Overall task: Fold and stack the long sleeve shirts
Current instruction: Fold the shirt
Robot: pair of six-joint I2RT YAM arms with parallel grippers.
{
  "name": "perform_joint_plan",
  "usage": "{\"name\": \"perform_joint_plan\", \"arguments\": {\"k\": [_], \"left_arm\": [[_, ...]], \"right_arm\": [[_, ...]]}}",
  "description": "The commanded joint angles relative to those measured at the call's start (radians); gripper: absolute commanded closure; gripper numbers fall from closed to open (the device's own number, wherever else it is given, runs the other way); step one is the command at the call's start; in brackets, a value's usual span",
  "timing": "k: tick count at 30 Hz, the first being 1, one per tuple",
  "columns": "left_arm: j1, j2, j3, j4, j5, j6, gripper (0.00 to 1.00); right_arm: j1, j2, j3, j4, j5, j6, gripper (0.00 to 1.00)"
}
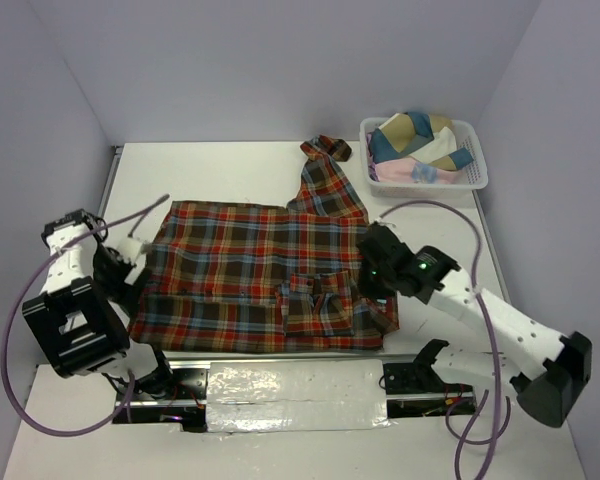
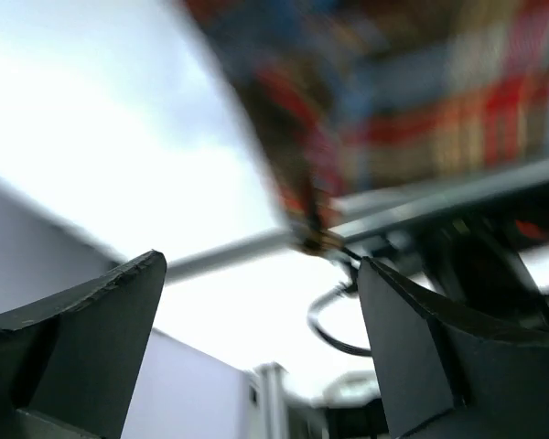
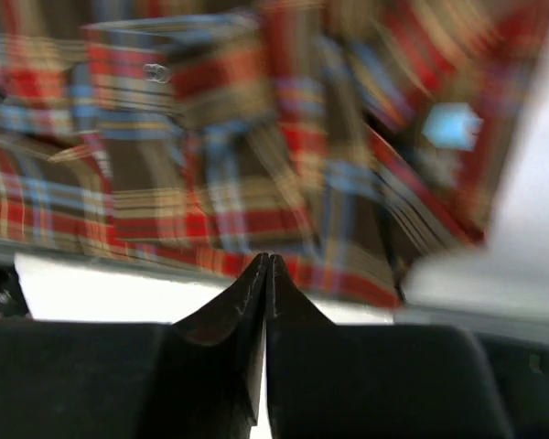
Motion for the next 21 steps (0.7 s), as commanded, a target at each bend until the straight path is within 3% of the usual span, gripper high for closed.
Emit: {"name": "perform_joint_plan", "arguments": {"k": [1,9,16,21], "left_arm": [[-0.003,0.030,0.145,0.001,0.051,-0.049,0.01],[-0.006,0.092,0.174,0.108,0.132,-0.189,0.02],[-0.037,0.167,0.266,0.212,0.181,-0.281,0.03],[-0.074,0.271,0.383,0.275,0.201,-0.350,0.03]], "right_arm": [[0.023,0.111,0.017,0.244,-0.056,-0.125,1.00],[0.023,0.414,0.043,0.482,-0.176,-0.135,1.00],[0.023,0.653,0.112,0.538,-0.216,-0.178,1.00],[0.015,0.730,0.135,0.506,-0.219,-0.225,1.00]]}}
